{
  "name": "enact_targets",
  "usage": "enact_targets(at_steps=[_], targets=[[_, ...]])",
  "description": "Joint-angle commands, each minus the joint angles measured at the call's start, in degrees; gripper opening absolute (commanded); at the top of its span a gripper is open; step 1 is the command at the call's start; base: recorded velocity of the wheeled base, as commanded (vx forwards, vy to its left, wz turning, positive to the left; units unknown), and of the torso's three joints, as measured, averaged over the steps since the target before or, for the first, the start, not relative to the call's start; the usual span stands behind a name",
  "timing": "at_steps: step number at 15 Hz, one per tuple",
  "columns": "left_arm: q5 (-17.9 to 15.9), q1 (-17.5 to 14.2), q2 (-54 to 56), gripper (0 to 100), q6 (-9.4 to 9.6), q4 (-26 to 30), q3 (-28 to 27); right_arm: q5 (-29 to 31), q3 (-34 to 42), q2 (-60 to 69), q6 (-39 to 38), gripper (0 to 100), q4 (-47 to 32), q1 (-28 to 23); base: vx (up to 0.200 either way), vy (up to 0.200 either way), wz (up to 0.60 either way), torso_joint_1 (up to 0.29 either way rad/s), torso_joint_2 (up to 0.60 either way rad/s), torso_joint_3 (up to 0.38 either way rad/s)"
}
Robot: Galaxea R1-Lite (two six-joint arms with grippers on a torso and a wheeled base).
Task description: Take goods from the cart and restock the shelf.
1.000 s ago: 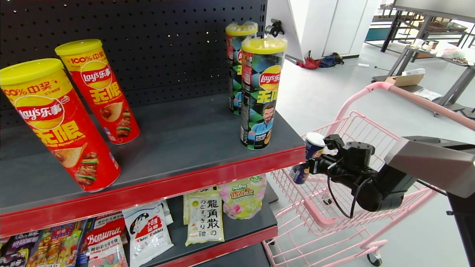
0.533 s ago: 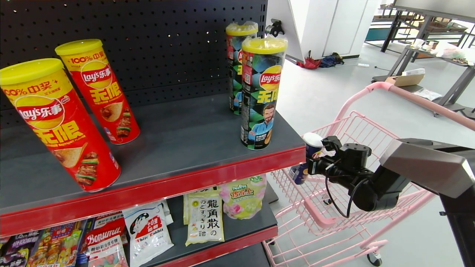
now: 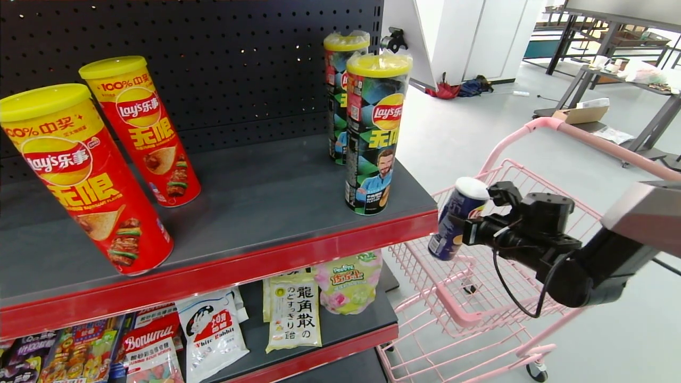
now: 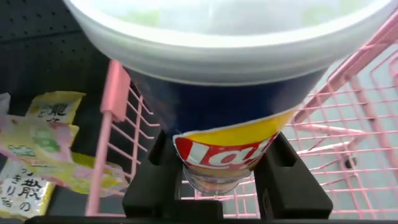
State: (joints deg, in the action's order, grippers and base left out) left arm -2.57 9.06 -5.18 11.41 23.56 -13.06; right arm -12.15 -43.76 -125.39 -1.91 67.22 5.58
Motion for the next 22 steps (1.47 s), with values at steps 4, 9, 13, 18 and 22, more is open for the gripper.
enact_targets(at_steps=[4,9,13,18,22], targets=[[3.9,-0.1,-0.2,100,0.81,-0.1,-0.1,15.3,10.4,41.6,1.6,0,-24.9,-1.3,0.000,0.000,0.00,0.000,0.00,0.000],[5.7,0.0,-0.9,100,-1.22,0.0,-4.1,15.5,8.0,79.4,5.0,0,-73.5,-2.7,0.000,0.000,0.00,0.000,0.00,0.000],[1.2,0.0,-4.9,100,-1.39,3.4,-9.2,17.9,14.2,90.2,10.8,0,-75.1,-4.8,0.000,0.000,0.00,0.000,0.00,0.000],[0.7,0.0,-2.6,100,-1.13,3.5,-8.0,17.9,14.0,91.0,11.1,0,-75.0,-5.0,0.000,0.000,0.00,0.061,-0.17,-0.106],[0.8,0.0,-0.1,100,-1.04,3.4,-5.5,18.0,13.9,91.2,11.1,0,-75.0,-5.1,0.000,0.000,0.00,0.210,-0.56,-0.343]])
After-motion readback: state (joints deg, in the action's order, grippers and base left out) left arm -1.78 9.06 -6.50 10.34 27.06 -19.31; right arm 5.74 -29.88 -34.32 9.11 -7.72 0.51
